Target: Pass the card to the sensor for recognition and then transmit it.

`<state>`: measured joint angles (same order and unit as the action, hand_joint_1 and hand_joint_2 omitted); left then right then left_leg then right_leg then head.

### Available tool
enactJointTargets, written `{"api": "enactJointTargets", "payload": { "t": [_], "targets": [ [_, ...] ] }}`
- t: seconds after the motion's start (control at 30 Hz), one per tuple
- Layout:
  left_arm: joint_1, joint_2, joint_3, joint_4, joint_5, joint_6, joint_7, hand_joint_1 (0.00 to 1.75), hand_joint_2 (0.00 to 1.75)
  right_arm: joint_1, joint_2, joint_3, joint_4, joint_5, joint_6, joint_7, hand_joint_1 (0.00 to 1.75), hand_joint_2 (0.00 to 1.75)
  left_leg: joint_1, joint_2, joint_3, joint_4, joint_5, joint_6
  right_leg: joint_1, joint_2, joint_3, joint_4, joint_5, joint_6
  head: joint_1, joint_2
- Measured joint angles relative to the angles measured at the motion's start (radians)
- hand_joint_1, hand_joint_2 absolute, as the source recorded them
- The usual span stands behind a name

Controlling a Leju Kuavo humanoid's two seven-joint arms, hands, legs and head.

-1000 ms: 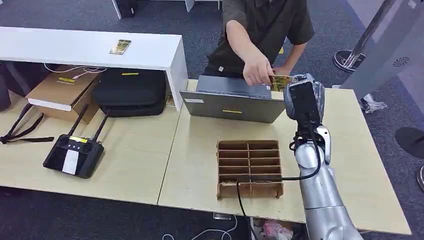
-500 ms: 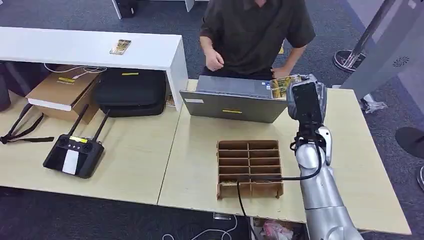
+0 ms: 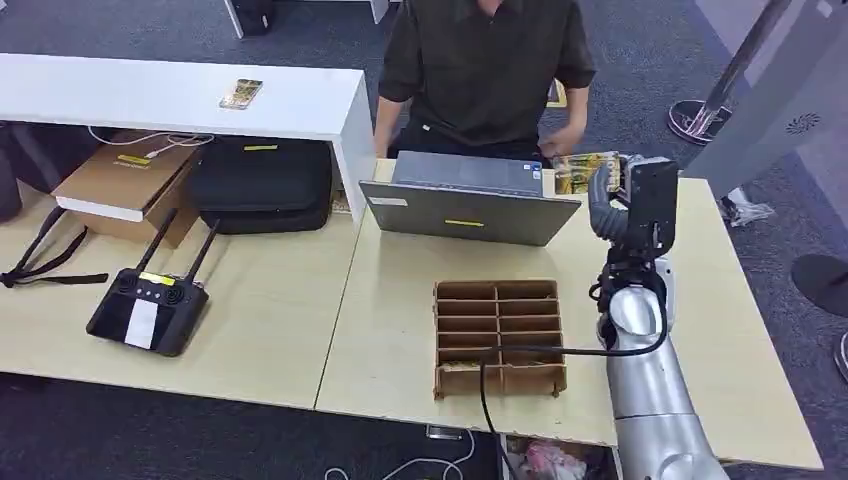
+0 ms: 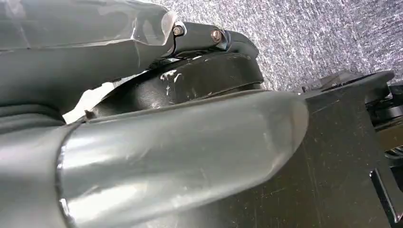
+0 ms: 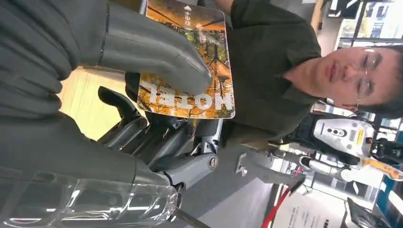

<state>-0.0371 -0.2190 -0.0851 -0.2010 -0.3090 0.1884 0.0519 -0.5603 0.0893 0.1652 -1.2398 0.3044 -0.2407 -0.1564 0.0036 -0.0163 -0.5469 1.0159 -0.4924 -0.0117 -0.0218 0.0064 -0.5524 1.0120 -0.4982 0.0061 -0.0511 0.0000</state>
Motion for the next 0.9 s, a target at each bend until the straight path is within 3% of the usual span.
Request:
{"api": "enactJointTargets", "payload": {
  "t": [0.5,0.9],
  "targets": [
    [0.0,-0.002,0.0,0.0,0.003,0.002,0.0,0.0,0.0,0.006,-0.006,-0.004,-0.01,-0.021,0.0,0.01,1.66,1.75,0.0,0.0,0.0,0.0,0.0,0.0,0.0,0.0,0.0,0.0,0.0,0.0,0.0,0.0],
    [0.0,-0.004,0.006,0.0,0.005,0.003,0.0,0.0,0.0,0.009,-0.04,-0.057,-0.025,-0.045,-0.002,0.02,1.64,1.75,0.0,0.0,0.0,0.0,0.0,0.0,0.0,0.0,0.0,0.0,0.0,0.0,0.0,0.0]
  ]
}}
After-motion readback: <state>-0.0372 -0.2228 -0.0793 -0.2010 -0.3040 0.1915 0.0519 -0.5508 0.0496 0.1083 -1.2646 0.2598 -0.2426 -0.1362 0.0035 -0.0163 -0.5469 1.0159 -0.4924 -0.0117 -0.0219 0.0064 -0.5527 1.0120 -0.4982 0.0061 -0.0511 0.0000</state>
